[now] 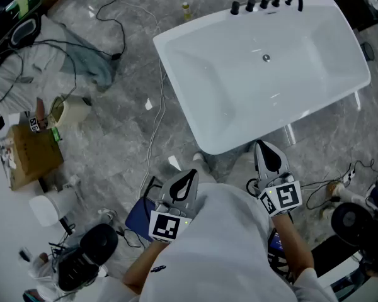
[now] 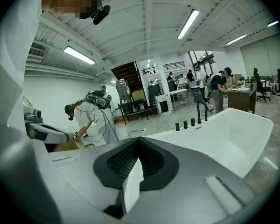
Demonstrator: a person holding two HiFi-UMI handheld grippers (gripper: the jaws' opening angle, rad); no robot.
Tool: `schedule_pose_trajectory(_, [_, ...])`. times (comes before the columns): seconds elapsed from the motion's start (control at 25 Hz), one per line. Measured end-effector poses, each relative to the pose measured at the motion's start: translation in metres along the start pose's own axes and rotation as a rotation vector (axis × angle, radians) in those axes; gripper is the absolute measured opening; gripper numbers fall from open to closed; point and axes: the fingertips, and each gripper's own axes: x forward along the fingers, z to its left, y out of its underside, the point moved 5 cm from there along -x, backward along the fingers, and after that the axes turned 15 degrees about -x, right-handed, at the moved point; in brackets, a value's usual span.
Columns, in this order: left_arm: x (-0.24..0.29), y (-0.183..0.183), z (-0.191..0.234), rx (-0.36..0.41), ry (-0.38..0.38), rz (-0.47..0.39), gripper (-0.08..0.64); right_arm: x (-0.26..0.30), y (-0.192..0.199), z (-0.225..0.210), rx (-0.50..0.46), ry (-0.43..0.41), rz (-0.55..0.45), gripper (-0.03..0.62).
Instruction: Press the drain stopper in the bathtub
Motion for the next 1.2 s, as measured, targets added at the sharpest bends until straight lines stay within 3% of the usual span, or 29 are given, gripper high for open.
schedule_pose_trajectory(0.16, [-0.002,-0.011,-0.04,0.057,0.094,0.001,0.0,-0.063,-0.028,0.042,0.048,0.033,-0.061,0.003])
schedule_pose_trajectory(0.28, [0.008,-0.023,-0.072,0.107,0.17,-0.065,0.0,-0.107,-0.037,0.059,0.076,0.105,-0.114,0.003])
schedule_pose_trajectory(0.48, [0.002,0.0,-0.142,0.103,0.245,-0.064,0.0,-0.18,-0.03,0.06,0.085,0.21,-0.169,0.003])
schedule_pose_trajectory(0.72, [-0.007,0.039,-0.21,0.098,0.252,-0.018,0.0,-0.251,-0.001,0.046,0.143,0.248,-0.166,0.004])
schedule_pose_trajectory(0.88, [0.005,0.057,-0.253,0.149,0.288,0.002,0.0,-0.285,0.009,0.023,0.14,0.275,-0.201,0.005])
schedule_pose_trajectory(1.2, [0.027,0.072,-0.276,0.177,0.254,0.048,0.0,-0.313,0.041,-0.021,0.202,0.309,-0.17,0.005])
